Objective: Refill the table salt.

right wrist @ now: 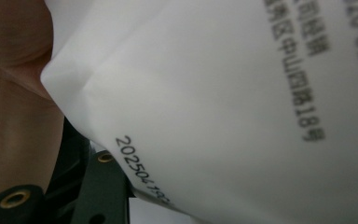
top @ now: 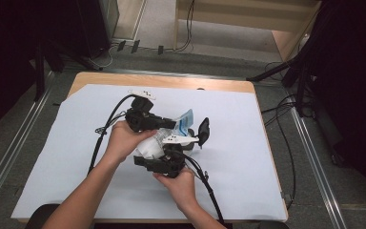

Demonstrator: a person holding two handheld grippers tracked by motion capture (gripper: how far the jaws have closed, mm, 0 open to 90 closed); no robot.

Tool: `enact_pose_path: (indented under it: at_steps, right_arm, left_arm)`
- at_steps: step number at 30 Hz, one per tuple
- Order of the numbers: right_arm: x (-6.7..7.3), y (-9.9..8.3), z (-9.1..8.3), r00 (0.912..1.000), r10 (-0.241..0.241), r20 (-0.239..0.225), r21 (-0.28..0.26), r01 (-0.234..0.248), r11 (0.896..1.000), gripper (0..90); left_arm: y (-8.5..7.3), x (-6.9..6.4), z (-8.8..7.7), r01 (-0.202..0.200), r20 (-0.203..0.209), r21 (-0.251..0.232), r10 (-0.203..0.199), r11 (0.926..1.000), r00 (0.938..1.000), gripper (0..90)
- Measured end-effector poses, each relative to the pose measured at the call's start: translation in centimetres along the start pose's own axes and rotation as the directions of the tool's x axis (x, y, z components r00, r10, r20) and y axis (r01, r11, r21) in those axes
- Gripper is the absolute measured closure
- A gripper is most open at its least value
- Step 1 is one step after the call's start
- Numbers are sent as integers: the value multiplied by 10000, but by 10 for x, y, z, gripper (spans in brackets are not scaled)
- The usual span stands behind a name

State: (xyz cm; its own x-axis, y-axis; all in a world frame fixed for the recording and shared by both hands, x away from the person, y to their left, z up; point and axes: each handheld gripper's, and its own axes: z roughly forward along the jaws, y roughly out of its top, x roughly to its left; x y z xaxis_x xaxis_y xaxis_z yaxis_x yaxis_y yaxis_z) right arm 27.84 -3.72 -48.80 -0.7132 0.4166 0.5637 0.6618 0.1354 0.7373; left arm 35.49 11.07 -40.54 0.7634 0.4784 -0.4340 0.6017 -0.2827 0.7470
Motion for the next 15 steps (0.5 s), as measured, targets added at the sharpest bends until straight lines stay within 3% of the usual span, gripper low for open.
enact_pose_path:
  at_steps: [8,15]
  right_arm:
    - [1,0,0,9998,-186,91,136,185,9997,545]
    - [-1,0,-1,9998,117,-136,-50,-117,9999,557]
  left_arm:
    - [0,0,1,93,57,28,-93,10000,9999,888]
    - [1,-1,0,121,126,-39,-121,9999,9998,881]
